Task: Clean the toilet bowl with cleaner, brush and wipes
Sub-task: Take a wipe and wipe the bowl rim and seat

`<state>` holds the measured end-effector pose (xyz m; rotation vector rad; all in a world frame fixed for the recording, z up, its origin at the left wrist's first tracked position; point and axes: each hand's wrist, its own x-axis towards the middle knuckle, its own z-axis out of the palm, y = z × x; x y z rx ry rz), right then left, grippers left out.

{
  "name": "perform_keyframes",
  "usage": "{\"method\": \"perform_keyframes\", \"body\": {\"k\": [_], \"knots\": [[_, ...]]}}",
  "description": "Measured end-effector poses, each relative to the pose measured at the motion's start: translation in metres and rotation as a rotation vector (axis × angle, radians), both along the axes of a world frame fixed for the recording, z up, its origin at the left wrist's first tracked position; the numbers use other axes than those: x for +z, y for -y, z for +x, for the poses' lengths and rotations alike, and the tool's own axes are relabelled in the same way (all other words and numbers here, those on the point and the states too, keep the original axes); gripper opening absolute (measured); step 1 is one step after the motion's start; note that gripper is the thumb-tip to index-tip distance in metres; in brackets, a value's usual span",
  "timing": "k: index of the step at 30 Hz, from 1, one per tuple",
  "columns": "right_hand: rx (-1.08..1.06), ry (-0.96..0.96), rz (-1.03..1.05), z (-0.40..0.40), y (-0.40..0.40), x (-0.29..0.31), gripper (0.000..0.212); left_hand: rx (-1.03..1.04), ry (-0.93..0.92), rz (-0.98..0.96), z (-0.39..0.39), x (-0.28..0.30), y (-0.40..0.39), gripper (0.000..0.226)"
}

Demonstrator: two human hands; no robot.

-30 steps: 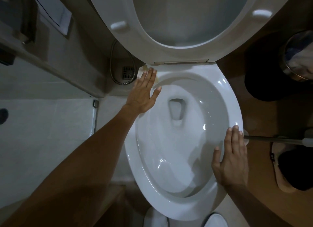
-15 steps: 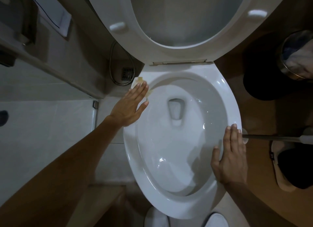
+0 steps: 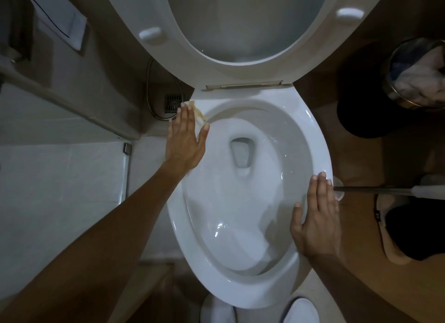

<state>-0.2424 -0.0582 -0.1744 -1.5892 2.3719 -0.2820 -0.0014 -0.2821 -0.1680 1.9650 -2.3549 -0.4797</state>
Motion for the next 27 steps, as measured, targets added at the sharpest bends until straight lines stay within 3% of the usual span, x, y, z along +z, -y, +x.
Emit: {"method": "perform_keyframes", "body": {"k": [3, 10, 13, 24, 27], "knots": [[-0.003, 0.003, -0.012, 0.000, 0.000, 0.001, 0.069, 0.113, 0.089, 0.006, -0.024, 0.004, 0.007, 0.072], [-0.005, 0.003, -0.002, 0.000, 0.000, 0.002, 0.069, 0.246, -0.067, 0.011, -0.051, -0.006, 0.004, 0.077], [-0.005, 0.001, 0.012, -0.001, 0.000, 0.001, 0.070, 0.173, -0.068, -0.018, -0.044, -0.010, 0.004, 0.077], [-0.004, -0.009, 0.007, -0.001, 0.000, 0.000, 0.069, -0.392, -0.079, -0.014, -0.033, -0.013, 0.024, 0.074], [-0.009, -0.010, 0.001, -0.001, -0.001, -0.001, 0.069, -0.439, -0.075, -0.014, -0.045, -0.017, 0.031, 0.074]]}}
